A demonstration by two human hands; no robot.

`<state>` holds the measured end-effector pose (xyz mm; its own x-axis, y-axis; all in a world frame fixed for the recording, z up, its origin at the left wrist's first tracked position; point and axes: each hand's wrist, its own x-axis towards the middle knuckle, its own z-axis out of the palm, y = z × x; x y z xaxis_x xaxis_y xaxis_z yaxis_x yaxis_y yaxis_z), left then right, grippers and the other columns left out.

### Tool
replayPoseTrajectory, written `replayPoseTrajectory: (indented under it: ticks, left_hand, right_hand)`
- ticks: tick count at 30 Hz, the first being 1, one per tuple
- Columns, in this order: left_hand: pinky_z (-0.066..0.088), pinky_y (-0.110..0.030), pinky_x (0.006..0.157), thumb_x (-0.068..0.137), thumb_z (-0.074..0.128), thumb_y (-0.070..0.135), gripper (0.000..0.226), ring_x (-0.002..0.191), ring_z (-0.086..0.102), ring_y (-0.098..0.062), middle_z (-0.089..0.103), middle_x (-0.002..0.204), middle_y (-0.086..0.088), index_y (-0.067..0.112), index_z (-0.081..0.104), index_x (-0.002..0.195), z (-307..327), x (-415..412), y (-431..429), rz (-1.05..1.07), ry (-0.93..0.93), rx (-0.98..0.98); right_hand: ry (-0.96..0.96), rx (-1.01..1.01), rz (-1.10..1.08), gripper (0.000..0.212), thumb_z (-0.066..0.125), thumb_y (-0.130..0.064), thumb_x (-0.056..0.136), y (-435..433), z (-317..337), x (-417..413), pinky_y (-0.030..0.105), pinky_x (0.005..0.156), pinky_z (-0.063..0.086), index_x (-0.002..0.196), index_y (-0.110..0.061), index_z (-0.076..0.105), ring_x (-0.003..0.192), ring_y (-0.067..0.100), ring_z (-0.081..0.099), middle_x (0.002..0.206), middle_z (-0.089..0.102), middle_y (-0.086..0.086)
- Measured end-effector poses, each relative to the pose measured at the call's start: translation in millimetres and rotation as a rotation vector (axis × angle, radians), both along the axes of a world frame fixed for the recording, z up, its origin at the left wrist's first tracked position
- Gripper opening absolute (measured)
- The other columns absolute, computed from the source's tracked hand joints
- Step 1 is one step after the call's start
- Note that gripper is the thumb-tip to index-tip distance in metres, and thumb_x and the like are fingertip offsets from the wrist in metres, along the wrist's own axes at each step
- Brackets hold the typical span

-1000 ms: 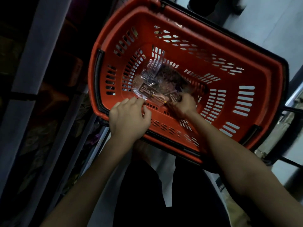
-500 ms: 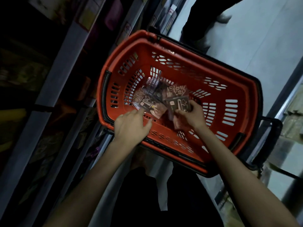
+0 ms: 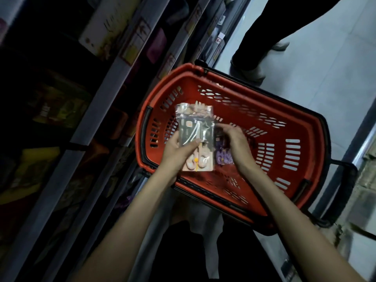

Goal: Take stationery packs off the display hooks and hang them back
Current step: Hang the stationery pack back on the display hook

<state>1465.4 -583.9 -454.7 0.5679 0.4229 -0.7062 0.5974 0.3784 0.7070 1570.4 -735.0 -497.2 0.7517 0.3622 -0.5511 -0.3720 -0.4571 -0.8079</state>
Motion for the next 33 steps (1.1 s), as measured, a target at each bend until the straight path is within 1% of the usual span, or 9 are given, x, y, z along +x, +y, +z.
replayPoseTrajectory:
  ticks: [2,5,10,12,16,21,25,28,33]
  left_hand:
    - [0.061,-0.031,0.08,0.089,0.079,0.01,0.03,0.091,0.077,-0.016,0.08,0.101,0.002,0.021,0.066,0.114,5,-3,11,0.027,-0.002,0.08]
    - [0.057,-0.019,0.067,0.083,0.083,0.005,0.037,0.083,0.076,-0.006,0.078,0.095,0.006,0.017,0.064,0.114,15,-6,26,0.045,-0.013,0.14]
    - [0.056,-0.017,0.062,0.078,0.084,-0.004,0.041,0.076,0.076,-0.005,0.078,0.087,0.006,0.009,0.065,0.113,20,-12,37,0.054,-0.019,0.189]
    - [0.057,-0.018,0.062,0.077,0.086,-0.001,0.039,0.077,0.076,-0.007,0.079,0.086,0.006,0.012,0.066,0.108,17,-14,39,0.053,-0.02,0.203]
    - [0.058,-0.021,0.066,0.077,0.088,0.004,0.038,0.083,0.077,-0.012,0.08,0.091,0.006,0.017,0.067,0.105,11,-16,43,0.064,-0.031,0.231]
    - [0.058,-0.02,0.065,0.078,0.086,0.002,0.035,0.081,0.077,-0.011,0.08,0.09,0.006,0.018,0.067,0.103,9,-17,43,0.092,-0.034,0.229]
    - [0.057,-0.02,0.065,0.078,0.087,0.005,0.035,0.081,0.077,-0.009,0.08,0.088,0.008,0.018,0.066,0.104,7,-16,42,0.093,-0.011,0.236]
    - [0.059,-0.022,0.068,0.079,0.087,0.008,0.034,0.084,0.078,-0.012,0.08,0.091,0.008,0.019,0.067,0.105,9,-13,40,0.098,-0.006,0.241]
    - [0.056,-0.021,0.068,0.09,0.079,0.015,0.018,0.081,0.076,-0.008,0.079,0.088,0.009,0.019,0.068,0.102,8,-11,41,0.087,0.02,0.28]
  right_hand:
    - [-0.063,-0.084,-0.085,0.03,0.044,-0.014,0.103,-5,-21,9,0.01,0.087,0.044,0.112,-0.025,0.07,0.103,0.009,0.059,0.108,0.063,-0.005]
    - [-0.052,-0.25,-0.021,0.017,0.062,-0.015,0.095,-7,-65,6,0.013,0.068,0.045,0.111,-0.015,0.068,0.083,0.018,0.065,0.089,0.068,-0.006]
    - [-0.217,-0.556,0.549,0.045,0.065,-0.034,0.09,11,-130,-19,0.039,0.087,0.052,0.128,-0.01,0.059,0.111,0.036,0.063,0.121,0.063,0.016]
    - [-0.268,-0.62,0.671,0.044,0.064,-0.035,0.092,21,-145,-29,0.043,0.089,0.054,0.127,-0.01,0.057,0.116,0.039,0.059,0.13,0.057,0.018]
    - [-0.32,-0.723,0.691,0.058,0.072,-0.03,0.086,36,-166,-41,0.048,0.096,0.051,0.135,-0.008,0.048,0.126,0.042,0.05,0.145,0.046,0.023]
    - [-0.385,-0.851,0.688,0.069,0.078,-0.042,0.08,49,-180,-36,0.043,0.097,0.045,0.136,-0.012,0.051,0.123,0.037,0.05,0.137,0.054,0.018]
    - [-0.413,-0.849,0.758,0.042,0.07,-0.044,0.083,52,-183,-33,0.04,0.093,0.046,0.121,-0.026,0.065,0.116,0.035,0.057,0.125,0.065,0.013]
    - [-0.326,-0.744,0.709,0.031,0.064,-0.036,0.089,47,-176,-32,0.04,0.084,0.055,0.115,-0.02,0.066,0.106,0.036,0.066,0.116,0.069,0.013]
    - [-0.313,-0.674,0.652,0.037,0.062,-0.026,0.093,27,-164,-31,0.042,0.091,0.052,0.127,-0.012,0.06,0.114,0.039,0.06,0.128,0.062,0.018]
